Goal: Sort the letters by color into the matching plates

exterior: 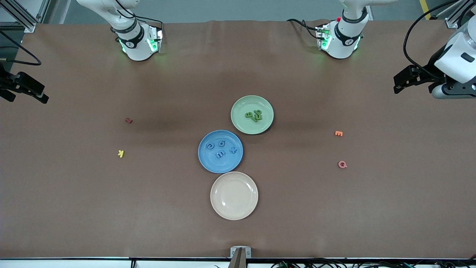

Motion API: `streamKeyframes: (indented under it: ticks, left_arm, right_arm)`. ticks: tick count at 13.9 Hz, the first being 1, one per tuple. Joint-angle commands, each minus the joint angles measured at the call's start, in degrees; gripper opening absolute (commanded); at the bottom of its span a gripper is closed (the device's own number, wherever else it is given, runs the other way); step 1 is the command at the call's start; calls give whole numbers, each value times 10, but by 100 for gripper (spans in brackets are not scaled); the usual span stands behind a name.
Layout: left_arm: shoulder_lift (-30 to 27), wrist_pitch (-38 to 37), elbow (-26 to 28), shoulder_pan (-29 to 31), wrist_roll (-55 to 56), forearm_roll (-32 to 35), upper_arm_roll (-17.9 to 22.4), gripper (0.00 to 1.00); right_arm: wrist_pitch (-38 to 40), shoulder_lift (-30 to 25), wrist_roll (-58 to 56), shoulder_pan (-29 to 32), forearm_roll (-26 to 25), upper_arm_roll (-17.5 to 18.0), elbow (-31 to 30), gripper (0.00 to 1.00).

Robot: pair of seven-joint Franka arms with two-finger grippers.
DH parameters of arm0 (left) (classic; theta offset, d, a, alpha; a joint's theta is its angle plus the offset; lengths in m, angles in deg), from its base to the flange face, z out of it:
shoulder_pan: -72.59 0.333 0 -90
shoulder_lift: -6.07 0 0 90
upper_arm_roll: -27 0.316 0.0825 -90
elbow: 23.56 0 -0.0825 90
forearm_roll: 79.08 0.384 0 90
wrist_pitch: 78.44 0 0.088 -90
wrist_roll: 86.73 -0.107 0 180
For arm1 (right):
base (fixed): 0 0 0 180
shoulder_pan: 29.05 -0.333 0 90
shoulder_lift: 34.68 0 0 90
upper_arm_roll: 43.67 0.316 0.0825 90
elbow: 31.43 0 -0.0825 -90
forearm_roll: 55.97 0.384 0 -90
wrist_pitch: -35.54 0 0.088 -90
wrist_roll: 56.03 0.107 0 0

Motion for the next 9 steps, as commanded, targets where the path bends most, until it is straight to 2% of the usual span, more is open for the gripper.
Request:
streamKeyframes:
  ticks: [1,9]
  left_arm:
    - [-5,-11,-1,1,-20,3,-1,100]
    - [-4,-12,-10,0,-15,0,-1,100]
  right_arm:
    - [-4,22,1,2,1,4,28,100]
    - [-13,34,3,2,1,4,44,100]
